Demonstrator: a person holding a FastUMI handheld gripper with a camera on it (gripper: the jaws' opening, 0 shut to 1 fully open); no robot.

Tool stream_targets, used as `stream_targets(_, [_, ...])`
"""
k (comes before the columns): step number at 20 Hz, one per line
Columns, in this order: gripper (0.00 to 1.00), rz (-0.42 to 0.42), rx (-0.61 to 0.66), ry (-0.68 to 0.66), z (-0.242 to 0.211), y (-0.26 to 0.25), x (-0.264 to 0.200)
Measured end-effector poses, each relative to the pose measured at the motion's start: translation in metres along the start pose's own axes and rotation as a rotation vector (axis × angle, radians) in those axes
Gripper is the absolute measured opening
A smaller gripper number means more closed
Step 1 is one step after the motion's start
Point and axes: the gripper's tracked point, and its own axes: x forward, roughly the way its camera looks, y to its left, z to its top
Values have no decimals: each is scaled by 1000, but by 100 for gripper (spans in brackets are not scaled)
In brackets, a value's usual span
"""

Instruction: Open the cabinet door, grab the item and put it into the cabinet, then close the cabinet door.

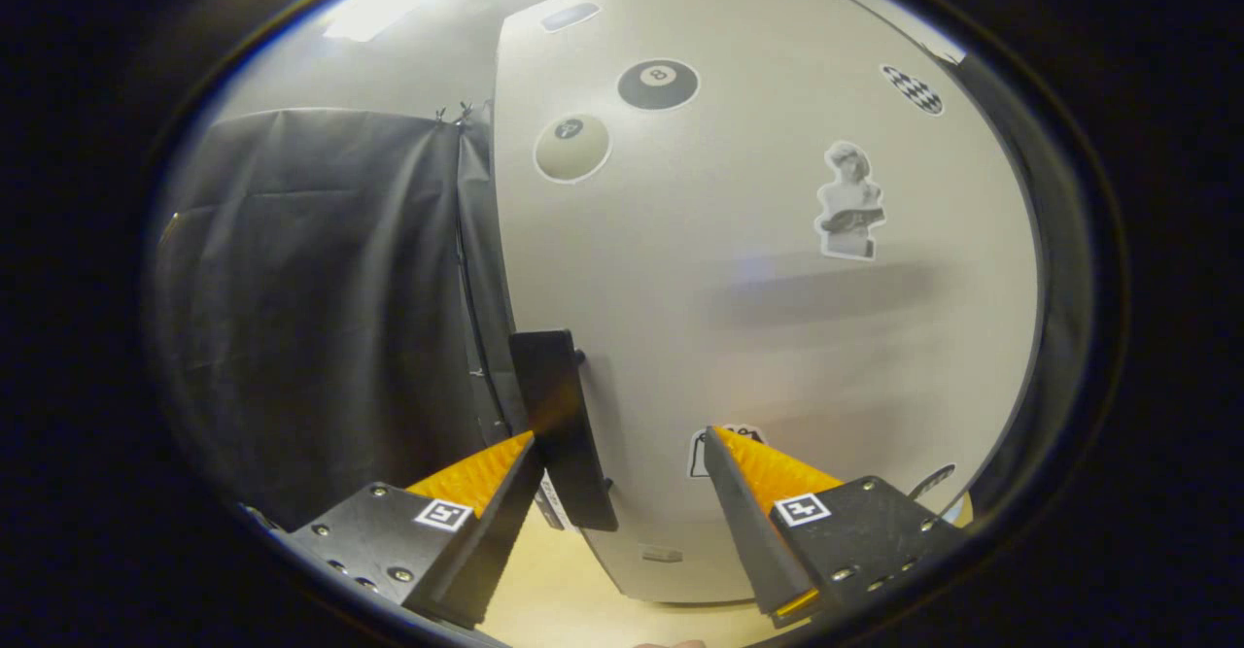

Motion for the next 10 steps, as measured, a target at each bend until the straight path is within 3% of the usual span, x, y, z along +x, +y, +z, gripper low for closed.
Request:
stream_targets(7, [97,29,5,10,0,4,-5])
stream_targets(10, [99,30,-10,-58,17,-1,-14])
